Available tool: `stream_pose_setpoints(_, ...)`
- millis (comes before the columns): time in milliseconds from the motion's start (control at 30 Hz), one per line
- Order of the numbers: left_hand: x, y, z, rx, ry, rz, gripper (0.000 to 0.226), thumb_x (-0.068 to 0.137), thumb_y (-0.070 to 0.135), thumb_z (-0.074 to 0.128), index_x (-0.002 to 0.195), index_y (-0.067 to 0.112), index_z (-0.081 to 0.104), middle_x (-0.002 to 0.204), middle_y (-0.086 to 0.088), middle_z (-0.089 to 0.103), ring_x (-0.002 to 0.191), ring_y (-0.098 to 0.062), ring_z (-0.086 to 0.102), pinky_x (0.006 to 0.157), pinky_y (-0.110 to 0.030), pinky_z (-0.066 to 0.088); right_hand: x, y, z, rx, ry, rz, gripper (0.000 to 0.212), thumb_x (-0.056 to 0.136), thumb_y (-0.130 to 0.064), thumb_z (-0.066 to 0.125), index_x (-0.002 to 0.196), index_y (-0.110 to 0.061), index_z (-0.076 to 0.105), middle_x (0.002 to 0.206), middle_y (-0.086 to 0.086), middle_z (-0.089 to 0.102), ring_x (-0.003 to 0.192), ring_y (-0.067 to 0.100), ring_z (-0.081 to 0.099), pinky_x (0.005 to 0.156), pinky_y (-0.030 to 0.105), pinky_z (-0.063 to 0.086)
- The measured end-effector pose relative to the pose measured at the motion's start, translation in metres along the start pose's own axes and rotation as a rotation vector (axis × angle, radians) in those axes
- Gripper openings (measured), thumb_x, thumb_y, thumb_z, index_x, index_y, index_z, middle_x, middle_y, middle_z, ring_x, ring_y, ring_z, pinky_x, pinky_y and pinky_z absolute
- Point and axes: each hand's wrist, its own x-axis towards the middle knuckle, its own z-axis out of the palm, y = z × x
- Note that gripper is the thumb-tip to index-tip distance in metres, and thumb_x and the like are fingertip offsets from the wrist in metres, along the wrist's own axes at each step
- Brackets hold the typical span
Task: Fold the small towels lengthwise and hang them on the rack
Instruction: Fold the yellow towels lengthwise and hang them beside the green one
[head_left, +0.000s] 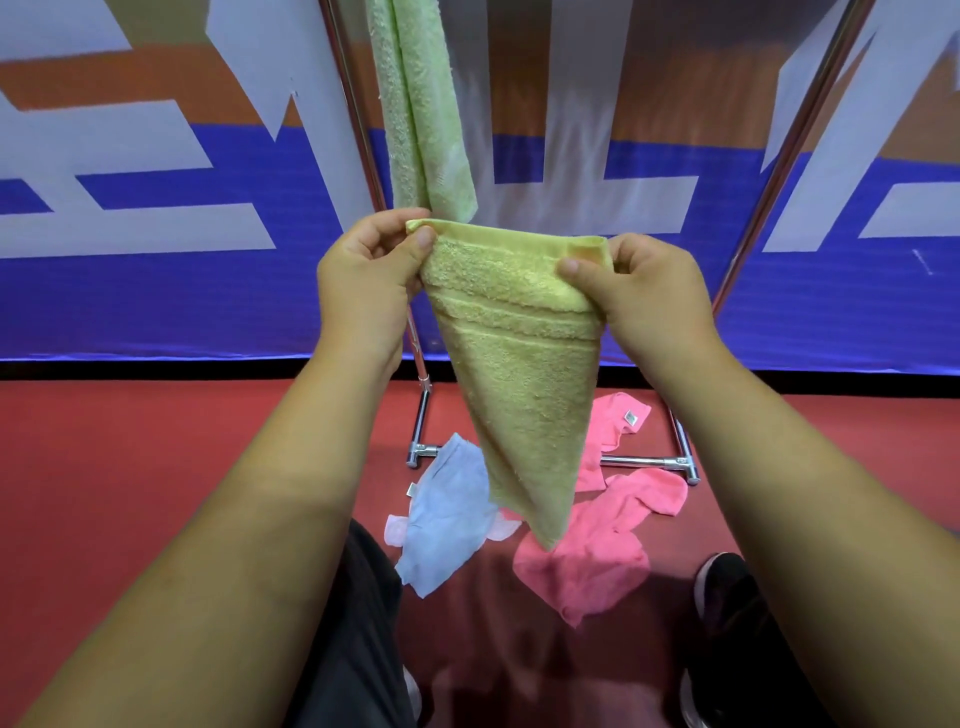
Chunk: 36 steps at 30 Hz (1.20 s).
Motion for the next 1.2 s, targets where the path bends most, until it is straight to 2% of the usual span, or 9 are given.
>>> stream_pose_setpoints(100, 0.001, -0.002, 0.000, 0.010, 0.003, -0.008, 0.017, 0.098, 0.000, 0.072, 0.105, 0.014, 0.079, 0.084, 0.004, 0.076, 0.085, -0.015, 0.071, 0.088, -0.042, 0.062, 0.003, 0.001, -0.001, -0.052, 0.015, -0.012, 0.034, 0.090, -0.039, 0.085, 0.073, -0.016, 0.067, 0.064, -0.008, 0.061, 0.061, 0.009, 0.050, 0.062, 0.031, 0.042)
stream_pose_setpoints(200, 0.001, -0.004, 0.000, 0.005, -0.002, -0.016, 0.017, 0.098, 0.000, 0.073, 0.104, 0.014, 0.079, 0.085, 0.001, 0.076, 0.085, -0.017, 0.071, 0.085, -0.042, 0.061, 0.005, 0.004, -0.003, -0.032, 0.008, -0.016, 0.034, 0.091, -0.041, 0.083, 0.080, -0.010, 0.072, 0.067, -0.004, 0.064, 0.064, 0.011, 0.052, 0.065, 0.036, 0.047)
stream_pose_setpoints(333, -0.001, -0.007, 0.002, 0.003, -0.019, -0.019, 0.018, 0.097, -0.001, 0.072, 0.102, 0.015, 0.079, 0.082, 0.002, 0.075, 0.084, -0.016, 0.071, 0.084, -0.037, 0.062, 0.007, 0.007, -0.007, -0.002, 0.012, 0.000, 0.031, 0.095, -0.042, 0.078, 0.073, -0.021, 0.072, 0.058, -0.013, 0.057, 0.060, 0.009, 0.048, 0.064, 0.037, 0.044)
stream_pose_setpoints(433, -0.001, -0.008, 0.003, -0.012, -0.031, -0.026, 0.020, 0.096, -0.002, 0.074, 0.100, 0.016, 0.080, 0.084, 0.000, 0.074, 0.087, -0.018, 0.070, 0.088, -0.041, 0.062, 0.008, 0.007, -0.010, 0.025, -0.013, 0.001, 0.028, 0.096, -0.044, 0.074, 0.070, -0.033, 0.076, 0.056, -0.018, 0.059, 0.062, 0.010, 0.052, 0.071, 0.052, 0.057)
stream_pose_setpoints(533, 0.001, -0.009, 0.001, -0.013, -0.032, -0.020, 0.021, 0.093, -0.003, 0.076, 0.099, 0.017, 0.082, 0.084, -0.001, 0.074, 0.087, -0.018, 0.071, 0.092, -0.045, 0.063, 0.006, 0.004, -0.014, 0.090, -0.058, 0.008, 0.027, 0.102, -0.039, 0.071, 0.077, -0.030, 0.079, 0.061, -0.018, 0.063, 0.065, 0.009, 0.055, 0.078, 0.054, 0.062)
stream_pose_setpoints(733, 0.007, -0.008, 0.003, 0.007, -0.041, 0.019, 0.020, 0.094, 0.001, 0.076, 0.106, 0.016, 0.083, 0.092, -0.006, 0.077, 0.090, -0.021, 0.072, 0.084, -0.038, 0.061, 0.004, 0.001, -0.016, 0.157, -0.056, 0.005, 0.023, 0.103, -0.036, 0.071, 0.086, -0.024, 0.081, 0.070, -0.014, 0.070, 0.069, 0.008, 0.060, 0.075, 0.043, 0.058)
stream_pose_setpoints(867, 0.005, -0.010, 0.004, 0.020, -0.049, 0.049, 0.021, 0.095, 0.003, 0.075, 0.111, 0.015, 0.082, 0.100, -0.009, 0.080, 0.093, -0.019, 0.074, 0.083, -0.033, 0.060, 0.008, 0.001, -0.015, 0.188, -0.002, 0.022, 0.018, 0.093, -0.043, 0.079, 0.086, -0.027, 0.083, 0.081, -0.006, 0.079, 0.078, 0.013, 0.068, 0.087, 0.058, 0.061)
stream_pose_setpoints(967, 0.003, -0.017, 0.003, 0.003, -0.041, 0.046, 0.022, 0.097, 0.002, 0.073, 0.114, 0.014, 0.082, 0.106, -0.011, 0.081, 0.097, -0.020, 0.075, 0.087, -0.034, 0.060, 0.009, -0.002, -0.012, 0.169, 0.036, 0.011, 0.022, 0.091, -0.047, 0.079, 0.084, -0.026, 0.081, 0.078, -0.007, 0.076, 0.076, 0.012, 0.065, 0.085, 0.060, 0.059)
stream_pose_setpoints(1200, 0.005, -0.019, 0.007, -0.089, -0.024, 0.037, 0.025, 0.096, 0.004, 0.072, 0.117, 0.014, 0.081, 0.113, -0.015, 0.080, 0.103, -0.025, 0.074, 0.096, -0.041, 0.060, 0.009, -0.004, -0.004, 0.135, 0.110, 0.001, 0.027, 0.094, -0.044, 0.078, 0.088, -0.018, 0.080, 0.085, 0.007, 0.079, 0.076, 0.008, 0.062, 0.079, 0.047, 0.058)
